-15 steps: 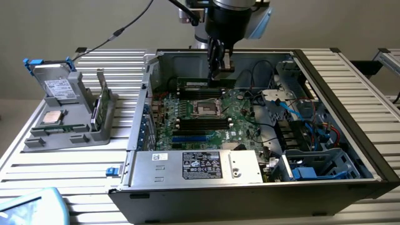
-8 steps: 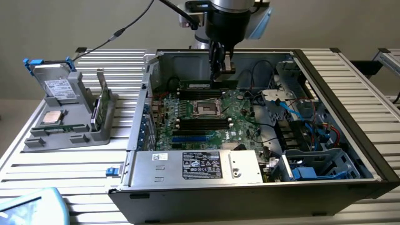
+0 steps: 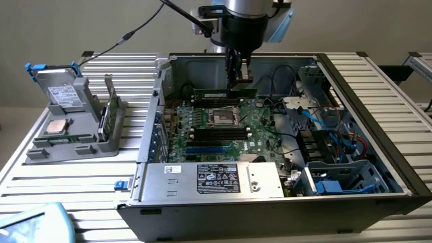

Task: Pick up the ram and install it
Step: 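Pick up the ram and move it above insertion slot, then insert the ram into the slot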

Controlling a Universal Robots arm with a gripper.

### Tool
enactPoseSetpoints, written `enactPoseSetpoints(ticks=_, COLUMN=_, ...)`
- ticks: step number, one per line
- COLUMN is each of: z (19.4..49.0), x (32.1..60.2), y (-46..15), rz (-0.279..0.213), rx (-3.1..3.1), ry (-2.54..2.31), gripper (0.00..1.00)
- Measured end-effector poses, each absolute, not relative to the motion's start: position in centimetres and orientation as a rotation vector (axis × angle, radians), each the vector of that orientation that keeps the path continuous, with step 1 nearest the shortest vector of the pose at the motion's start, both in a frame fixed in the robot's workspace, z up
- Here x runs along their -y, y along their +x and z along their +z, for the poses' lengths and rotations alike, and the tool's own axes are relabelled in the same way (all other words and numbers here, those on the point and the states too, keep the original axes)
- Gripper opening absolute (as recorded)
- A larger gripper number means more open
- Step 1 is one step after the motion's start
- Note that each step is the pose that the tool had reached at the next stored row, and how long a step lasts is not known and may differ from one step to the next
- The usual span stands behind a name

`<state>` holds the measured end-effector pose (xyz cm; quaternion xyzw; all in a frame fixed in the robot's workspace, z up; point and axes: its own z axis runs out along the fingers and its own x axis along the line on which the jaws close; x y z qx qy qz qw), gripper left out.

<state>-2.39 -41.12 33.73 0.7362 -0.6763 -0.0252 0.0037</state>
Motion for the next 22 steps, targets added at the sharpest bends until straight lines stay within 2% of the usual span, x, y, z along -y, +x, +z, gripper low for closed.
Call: enactPoseSetpoints(ticks=22, z=32.86, x=41.95, y=-2.52, rz=-0.079, rx=2.122, ry=2.306, gripper=0.14)
